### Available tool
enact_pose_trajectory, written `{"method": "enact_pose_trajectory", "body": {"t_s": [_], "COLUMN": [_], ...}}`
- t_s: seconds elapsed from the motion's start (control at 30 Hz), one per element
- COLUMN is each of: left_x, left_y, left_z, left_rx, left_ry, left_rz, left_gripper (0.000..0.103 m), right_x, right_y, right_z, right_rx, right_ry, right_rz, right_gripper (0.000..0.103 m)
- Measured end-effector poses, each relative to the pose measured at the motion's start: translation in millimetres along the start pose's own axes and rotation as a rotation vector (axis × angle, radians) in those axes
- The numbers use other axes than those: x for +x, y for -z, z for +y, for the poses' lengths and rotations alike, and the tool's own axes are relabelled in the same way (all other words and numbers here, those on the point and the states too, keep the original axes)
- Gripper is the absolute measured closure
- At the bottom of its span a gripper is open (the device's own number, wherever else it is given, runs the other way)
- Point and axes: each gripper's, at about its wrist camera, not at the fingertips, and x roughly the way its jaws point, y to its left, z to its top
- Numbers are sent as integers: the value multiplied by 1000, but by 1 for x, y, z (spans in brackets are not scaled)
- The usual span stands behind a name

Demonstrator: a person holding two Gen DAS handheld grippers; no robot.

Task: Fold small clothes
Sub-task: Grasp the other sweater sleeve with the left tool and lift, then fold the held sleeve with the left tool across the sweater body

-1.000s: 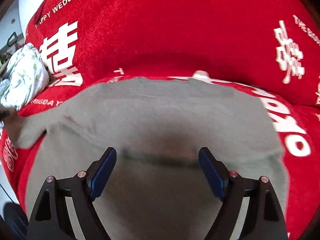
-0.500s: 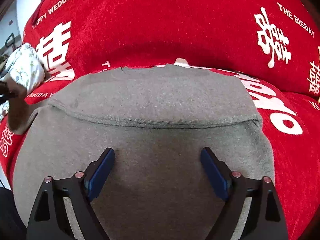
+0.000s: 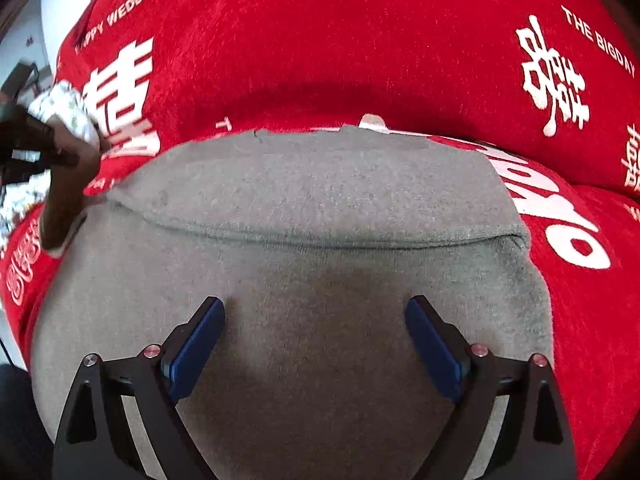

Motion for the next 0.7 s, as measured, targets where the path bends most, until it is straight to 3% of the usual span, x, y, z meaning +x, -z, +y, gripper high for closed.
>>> {"method": "enact_pose_trajectory", "body": {"t_s": [0.17, 0.7], "left_x": [2, 19], "left_y": [5, 22], "left_z": [-31, -114], "left_rx": [45, 117], "left_ry": [-15, -77], "left_rz": [10, 63], "left_gripper": [92, 92], "right_x": [-7, -13], "right_y": [15, 24], "right_z": [16, 14], "right_rx": [-105, -139], "right_ry": [28, -53], "right_rz": [2, 3], "right_gripper": [2, 1]}}
